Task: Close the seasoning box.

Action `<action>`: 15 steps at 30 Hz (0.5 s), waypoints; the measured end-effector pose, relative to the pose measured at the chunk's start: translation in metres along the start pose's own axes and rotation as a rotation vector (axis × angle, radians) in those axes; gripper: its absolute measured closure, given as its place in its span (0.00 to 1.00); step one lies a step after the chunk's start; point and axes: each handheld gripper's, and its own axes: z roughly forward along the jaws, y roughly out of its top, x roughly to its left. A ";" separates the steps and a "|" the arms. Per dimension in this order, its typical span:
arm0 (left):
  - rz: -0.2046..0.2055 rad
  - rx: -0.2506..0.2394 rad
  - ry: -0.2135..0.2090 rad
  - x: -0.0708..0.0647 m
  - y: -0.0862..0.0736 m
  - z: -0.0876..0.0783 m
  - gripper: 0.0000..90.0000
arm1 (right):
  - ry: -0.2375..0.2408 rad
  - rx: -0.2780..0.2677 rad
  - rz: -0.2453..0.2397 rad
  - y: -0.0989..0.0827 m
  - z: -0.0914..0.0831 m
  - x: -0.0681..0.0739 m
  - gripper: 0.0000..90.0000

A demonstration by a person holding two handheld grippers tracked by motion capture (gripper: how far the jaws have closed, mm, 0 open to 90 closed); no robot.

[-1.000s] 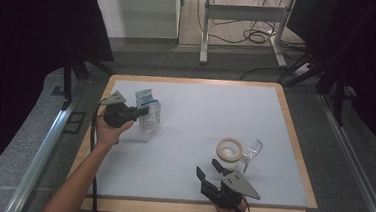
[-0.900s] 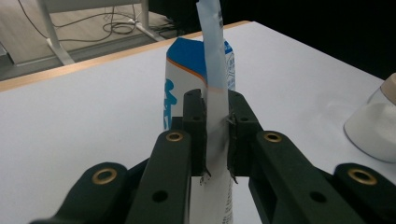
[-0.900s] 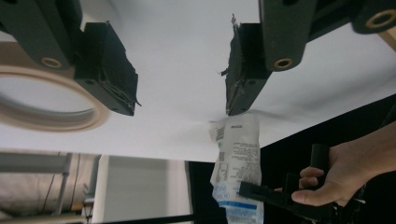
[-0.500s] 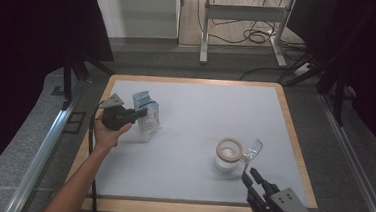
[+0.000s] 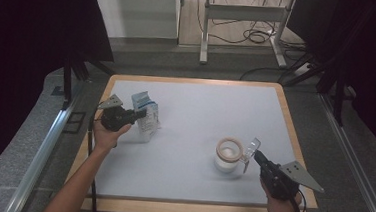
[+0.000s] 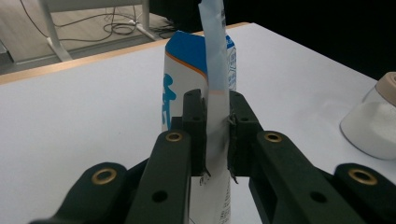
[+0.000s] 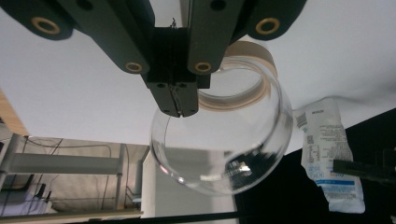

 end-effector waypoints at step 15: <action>-0.004 -0.005 -0.010 -0.004 0.001 0.004 0.90 | 0.140 0.097 -0.025 0.006 0.053 0.031 1.00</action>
